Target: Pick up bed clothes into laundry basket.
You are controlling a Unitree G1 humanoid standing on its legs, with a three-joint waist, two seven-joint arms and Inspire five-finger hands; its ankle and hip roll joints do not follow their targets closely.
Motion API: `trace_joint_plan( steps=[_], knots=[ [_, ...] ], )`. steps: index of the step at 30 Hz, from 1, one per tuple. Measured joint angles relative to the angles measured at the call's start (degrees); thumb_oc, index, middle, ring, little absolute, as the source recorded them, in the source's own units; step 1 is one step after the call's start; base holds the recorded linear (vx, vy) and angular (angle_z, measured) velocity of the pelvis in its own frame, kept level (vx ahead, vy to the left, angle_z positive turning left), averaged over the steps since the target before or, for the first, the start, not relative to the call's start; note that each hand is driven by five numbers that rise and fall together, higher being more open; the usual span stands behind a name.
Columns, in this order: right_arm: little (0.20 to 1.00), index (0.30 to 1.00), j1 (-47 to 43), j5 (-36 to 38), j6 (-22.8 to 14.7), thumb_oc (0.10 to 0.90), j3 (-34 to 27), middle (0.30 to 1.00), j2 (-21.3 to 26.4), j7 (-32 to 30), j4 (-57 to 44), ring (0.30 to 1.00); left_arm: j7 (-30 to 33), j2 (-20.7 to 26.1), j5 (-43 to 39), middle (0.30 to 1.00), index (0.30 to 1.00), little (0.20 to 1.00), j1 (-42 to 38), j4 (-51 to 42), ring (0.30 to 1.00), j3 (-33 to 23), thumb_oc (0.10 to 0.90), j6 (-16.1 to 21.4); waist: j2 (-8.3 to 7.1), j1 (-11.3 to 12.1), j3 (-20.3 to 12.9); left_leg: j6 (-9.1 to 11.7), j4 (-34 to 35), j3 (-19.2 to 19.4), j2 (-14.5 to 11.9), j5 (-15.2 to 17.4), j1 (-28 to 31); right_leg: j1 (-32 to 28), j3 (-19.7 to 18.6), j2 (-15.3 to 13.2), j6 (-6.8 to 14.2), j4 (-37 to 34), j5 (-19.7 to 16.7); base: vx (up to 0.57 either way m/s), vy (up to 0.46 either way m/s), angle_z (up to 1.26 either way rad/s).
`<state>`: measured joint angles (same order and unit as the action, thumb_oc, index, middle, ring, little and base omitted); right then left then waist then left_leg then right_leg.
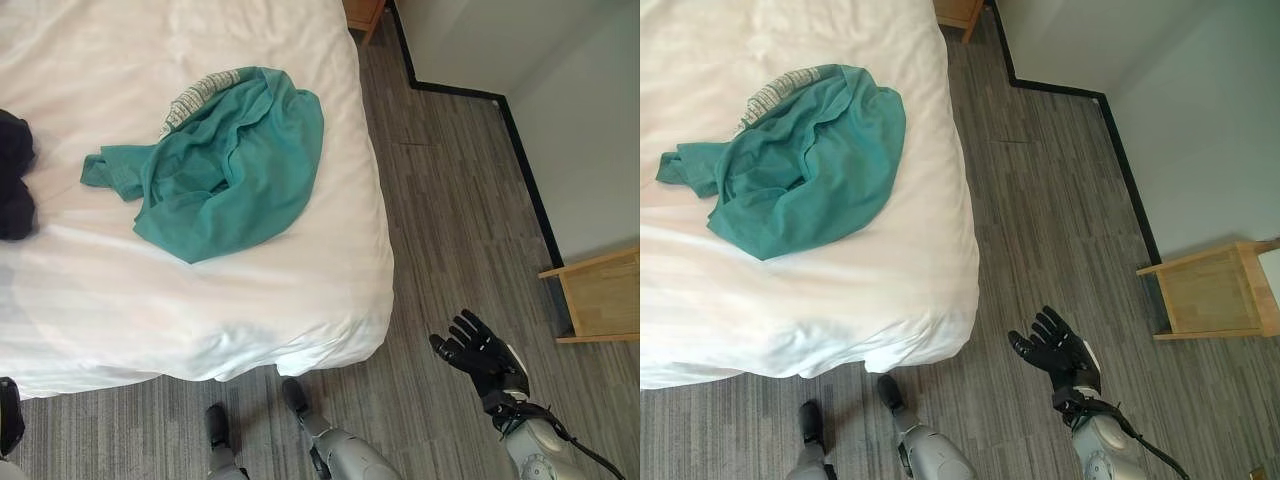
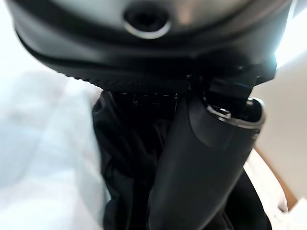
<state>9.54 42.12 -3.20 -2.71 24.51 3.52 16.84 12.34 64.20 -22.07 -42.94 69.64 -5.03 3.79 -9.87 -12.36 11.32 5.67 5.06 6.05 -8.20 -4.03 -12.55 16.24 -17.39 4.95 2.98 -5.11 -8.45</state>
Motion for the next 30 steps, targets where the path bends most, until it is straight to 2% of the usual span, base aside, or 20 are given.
trace_joint_plan(
  steps=[1,3,6,10,15,18,20,21,22,24,25,27,29,30],
  knots=[
    [0.9,0.9,0.0,0.2,0.0,0.8,0.0,0.9,0.2,-0.2,0.0,0.9,0.0,-0.1,-0.4,0.3,0.3,0.3,0.1,0.1,0.3,-0.2,0.4,-0.1,0.0,0.2,0.0,0.1,0.0,0.0,-0.2,0.1,0.0,0.0,0.0,0.2,0.0,0.0,0.0,-0.02,-0.004,-0.04],
    [0.9,0.9,-0.2,0.7,0.0,0.8,0.0,0.9,1.1,-0.4,-1.0,0.9,-0.4,-1.4,-1.0,0.3,0.3,0.3,4.0,-0.5,0.3,-5.1,0.4,1.3,0.63,0.2,0.4,0.3,0.0,0.1,-0.4,0.2,0.3,-0.2,0.0,0.4,0.0,0.0,0.0,-0.02,0.015,-0.05],
    [0.9,0.9,-0.3,0.7,0.1,0.8,0.0,0.9,1.6,-0.8,-1.9,0.9,-0.4,-1.5,-2.9,0.3,0.3,0.3,5.2,-0.3,0.3,-7.4,0.4,1.8,0.98,0.4,0.7,0.4,0.0,0.0,-0.7,0.2,0.7,-0.6,0.0,0.8,0.0,0.0,0.0,0.0,0.009,-0.01],
    [0.9,0.9,-1.3,0.7,0.3,0.8,0.0,0.9,2.5,-1.3,-1.9,0.9,-0.8,-1.5,-4.8,0.3,0.3,0.3,5.0,-0.2,0.3,-6.3,0.4,0.1,1.22,0.7,0.9,0.4,0.0,0.0,-0.8,0.3,2.1,-2.1,0.0,0.8,0.0,0.0,0.0,0.0,0.0,0.0],
    [0.9,0.9,-1.8,0.7,0.3,0.8,0.0,0.9,3.4,-1.2,-1.5,0.9,-1.6,-1.5,-4.7,0.3,0.3,0.3,4.0,-1.5,0.3,-0.3,0.4,-1.7,1.12,1.9,1.0,0.6,0.0,0.0,-0.7,0.2,3.2,-3.1,-0.1,0.7,0.0,0.0,0.0,0.01,0.0,0.0],
    [0.9,0.9,-2.9,-0.7,0.5,0.8,0.0,0.9,4.5,-1.2,-1.3,0.9,-1.6,-1.6,-4.2,0.3,0.3,0.3,4.4,-7.6,0.3,2.9,0.4,-2.3,1.07,2.6,1.0,0.7,0.0,-0.1,-0.7,0.1,3.7,-3.7,0.1,0.7,0.0,0.0,0.0,0.06,0.01,0.01],
    [0.9,0.9,-4.7,-1.9,0.5,0.8,-0.2,0.9,7.1,-1.3,-0.7,0.9,0.5,-4.1,-6.3,0.3,0.3,0.3,7.6,-19.6,0.3,1.9,0.4,-1.8,1.29,3.8,1.2,0.7,0.0,0.0,-0.5,0.0,4.3,-4.2,0.1,0.4,0.0,0.0,0.0,0.05,0.024,0.02],
    [0.9,0.9,-5.9,-3.0,0.5,0.8,-0.2,0.9,8.6,-1.3,0.5,0.9,-0.4,-5.4,-7.3,0.3,0.3,0.3,9.6,-25.4,0.3,2.9,0.4,1.3,1.53,4.0,1.4,0.6,0.0,-0.3,-0.3,0.0,4.7,-4.7,0.2,0.3,0.0,0.0,0.0,0.1,0.033,0.04],
    [0.9,0.9,-8.6,-3.9,0.6,0.8,-0.7,0.9,9.0,-1.6,0.6,0.9,-0.9,-6.1,-8.4,0.3,0.3,0.3,11.4,-29.9,0.3,2.8,0.4,2.3,1.56,4.5,1.5,0.5,0.0,-0.2,-0.3,0.1,5.2,-5.2,0.5,0.1,0.1,0.0,0.1,0.1,0.019,-0.02],
    [0.9,0.9,-11.9,-7.4,0.5,0.8,-1.0,0.9,13.8,-2.2,0.6,0.9,-0.2,-14.7,-12.3,0.3,0.3,0.3,18.8,-43.9,0.3,-3.2,0.4,5.1,2.99,5.0,2.4,0.2,0.1,0.1,0.1,0.3,6.7,-6.7,0.5,-0.6,0.2,0.0,0.3,0.05,-0.026,-0.05],
    [0.9,0.9,-15.1,-8.7,0.2,0.8,-1.0,0.9,16.7,-2.9,2.2,0.9,-1.0,-20.2,-14.1,0.3,0.3,0.3,21.5,-48.6,0.3,-2.4,0.4,8.5,3.98,5.5,2.6,0.0,0.1,0.0,0.5,0.4,7.7,-7.6,0.5,-1.0,0.2,0.0,0.5,0.06,-0.045,0.04],
    [0.9,0.9,-21.9,-10.6,-0.9,0.8,-0.7,0.9,20.0,-4.1,3.4,0.9,-2.7,-27.2,-16.0,0.3,0.3,0.3,26.3,-56.8,0.3,-1.0,0.4,9.2,4.67,5.7,2.4,-0.4,0.0,-0.2,1.2,0.6,7.9,-7.8,0.6,-1.4,0.2,-0.1,0.8,0.05,-0.091,0.03],
    [0.9,0.9,-25.5,-12.1,-1.3,0.8,-0.3,0.9,21.0,-4.6,3.3,0.9,-3.0,-30.5,-17.2,0.3,0.3,0.3,27.9,-58.6,0.3,0.2,0.4,9.6,4.82,6.7,2.4,-0.4,0.0,-0.4,0.7,0.5,8.2,-8.3,1.5,-1.3,-0.2,-0.1,1.0,0.0,-0.079,0.06],
    [0.9,0.9,-29.6,-13.5,-1.3,0.8,2.3,0.9,24.5,-5.2,3.7,0.9,-2.8,-36.9,-19.3,0.3,0.3,0.3,30.8,-61.9,0.3,0.3,0.4,9.8,5.47,7.4,2.0,-0.4,0.0,-0.9,1.2,0.4,8.6,-8.9,1.8,-1.4,-0.3,-0.1,1.0,0.0,-0.093,0.15]
  ],
)
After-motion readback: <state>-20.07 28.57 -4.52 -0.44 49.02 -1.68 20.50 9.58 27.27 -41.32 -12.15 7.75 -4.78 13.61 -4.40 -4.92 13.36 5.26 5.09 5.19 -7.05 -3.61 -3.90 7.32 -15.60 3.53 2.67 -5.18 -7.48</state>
